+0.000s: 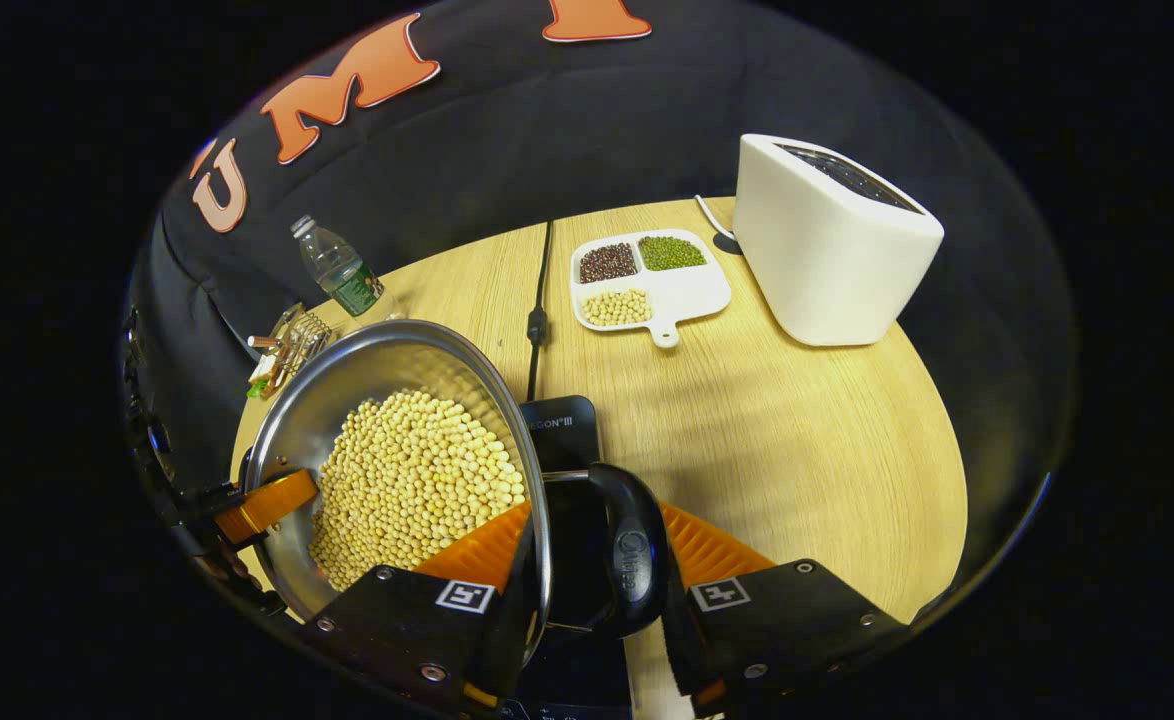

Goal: First push the handle of the pot to place it horizontally, then grasp the pot with both hands and set it on the induction cooktop.

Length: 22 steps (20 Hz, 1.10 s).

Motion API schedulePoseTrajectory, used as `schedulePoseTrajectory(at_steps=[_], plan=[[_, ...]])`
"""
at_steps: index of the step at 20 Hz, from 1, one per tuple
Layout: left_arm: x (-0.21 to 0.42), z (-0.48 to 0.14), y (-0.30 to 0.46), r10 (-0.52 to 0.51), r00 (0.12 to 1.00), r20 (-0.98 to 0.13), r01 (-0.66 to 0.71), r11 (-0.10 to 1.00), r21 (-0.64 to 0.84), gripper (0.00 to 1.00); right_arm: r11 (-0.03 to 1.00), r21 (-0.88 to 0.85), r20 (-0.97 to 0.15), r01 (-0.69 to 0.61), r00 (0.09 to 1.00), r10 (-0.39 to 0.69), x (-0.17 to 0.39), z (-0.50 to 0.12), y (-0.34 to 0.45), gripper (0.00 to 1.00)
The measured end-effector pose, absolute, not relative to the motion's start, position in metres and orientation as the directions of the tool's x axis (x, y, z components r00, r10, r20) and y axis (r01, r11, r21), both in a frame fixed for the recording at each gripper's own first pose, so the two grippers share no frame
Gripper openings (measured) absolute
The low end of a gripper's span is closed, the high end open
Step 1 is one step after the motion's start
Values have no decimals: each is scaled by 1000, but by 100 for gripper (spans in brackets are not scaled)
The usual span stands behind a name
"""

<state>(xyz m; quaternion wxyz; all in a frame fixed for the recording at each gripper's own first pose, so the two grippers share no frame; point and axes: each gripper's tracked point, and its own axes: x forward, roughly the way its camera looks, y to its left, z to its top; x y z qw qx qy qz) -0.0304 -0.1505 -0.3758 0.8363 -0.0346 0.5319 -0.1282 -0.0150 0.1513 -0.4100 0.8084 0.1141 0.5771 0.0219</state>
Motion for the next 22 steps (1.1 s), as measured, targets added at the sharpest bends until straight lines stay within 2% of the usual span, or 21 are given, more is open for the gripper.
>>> schedulePoseTrajectory(at_steps=[2,5,6,7,11,12,13,17,22], plan=[[-36,-379,-152,-248,391,-886,189,964,-186,62,979,182,-930,88,340,143,-15,-416,142,60],[-40,-378,-151,-223,402,-888,229,963,-138,71,991,121,-929,58,359,92,-19,-404,145,69],[-46,-377,-152,-225,394,-891,236,962,-138,75,992,111,-928,58,363,83,-21,-403,144,66],[-50,-374,-151,-229,386,-894,228,962,-148,75,992,110,-929,62,362,80,-25,-400,143,73],[-55,-356,-141,-246,388,-888,169,966,-194,77,984,136,-915,111,395,82,-35,-372,127,75],[-53,-350,-139,-250,398,-883,174,965,-195,78,982,142,-903,121,423,79,-33,-358,121,73],[-50,-341,-137,-253,412,-875,181,964,-193,79,980,149,-892,131,446,76,-30,-342,114,77],[-31,-299,-127,-248,491,-835,220,963,-157,77,977,161,-823,142,565,53,-18,-271,88,80],[5,-222,-125,-280,620,-733,244,957,-159,76,976,156,-706,151,708,4,-11,-178,49,82]])
